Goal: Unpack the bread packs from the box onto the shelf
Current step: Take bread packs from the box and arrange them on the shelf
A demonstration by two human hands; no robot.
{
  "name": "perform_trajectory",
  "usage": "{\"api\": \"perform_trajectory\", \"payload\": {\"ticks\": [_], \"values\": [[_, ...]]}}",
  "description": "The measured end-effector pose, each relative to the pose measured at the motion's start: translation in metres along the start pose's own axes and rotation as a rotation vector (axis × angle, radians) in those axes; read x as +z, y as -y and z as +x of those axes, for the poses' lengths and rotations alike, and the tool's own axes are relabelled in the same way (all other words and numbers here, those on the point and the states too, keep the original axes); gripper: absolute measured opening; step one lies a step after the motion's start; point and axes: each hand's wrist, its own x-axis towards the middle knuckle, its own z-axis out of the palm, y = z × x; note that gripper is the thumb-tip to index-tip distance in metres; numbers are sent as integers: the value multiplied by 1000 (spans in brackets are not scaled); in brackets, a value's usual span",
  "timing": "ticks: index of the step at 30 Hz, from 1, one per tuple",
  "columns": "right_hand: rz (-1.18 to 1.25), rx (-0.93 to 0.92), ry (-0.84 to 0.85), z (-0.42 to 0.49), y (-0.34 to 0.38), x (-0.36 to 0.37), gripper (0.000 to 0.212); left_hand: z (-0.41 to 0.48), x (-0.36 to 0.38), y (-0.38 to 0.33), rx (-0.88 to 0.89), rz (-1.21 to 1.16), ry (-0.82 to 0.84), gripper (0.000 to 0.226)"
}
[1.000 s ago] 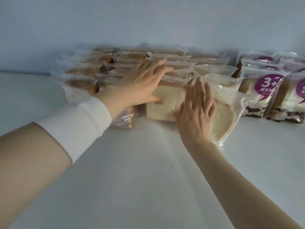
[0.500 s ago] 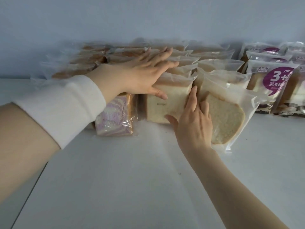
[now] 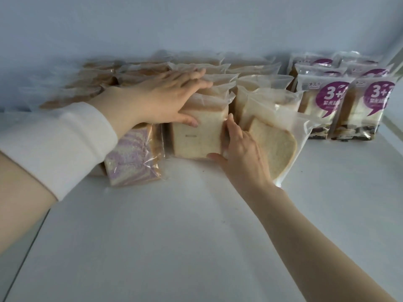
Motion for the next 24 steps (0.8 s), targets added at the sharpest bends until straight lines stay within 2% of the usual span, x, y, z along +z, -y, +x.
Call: {"api": "perform_trajectory", "payload": {"ticks": [3,5,7,9,10,12,15,19,24], "values": [[142,-101,-242,-34,-31,-27,73,1,-11,-10,-17,-79,16,105],[168,12,-388,-56,-57,-40,78,12,-17,-27,18,-135,-54,102],[232,230,-362,-65,-76,-43,94,29,-18,-51,73,-104,-146,94],[324,422,-201,-59,-85,-36,107,47,-14,-75,87,-45,-163,86],[362,456,-129,-54,-88,-32,107,55,-11,-82,65,-31,-145,86],[376,393,-66,-43,-93,-23,95,63,-5,-87,1,-27,-113,89],[318,212,-83,-22,-103,-23,79,64,-2,-88,-29,-26,-131,96],[328,47,-83,-6,-119,-20,77,64,-4,-93,-53,-75,-169,97],[439,-27,50,-9,-122,-18,88,62,0,-94,-65,-22,-186,98]]}}
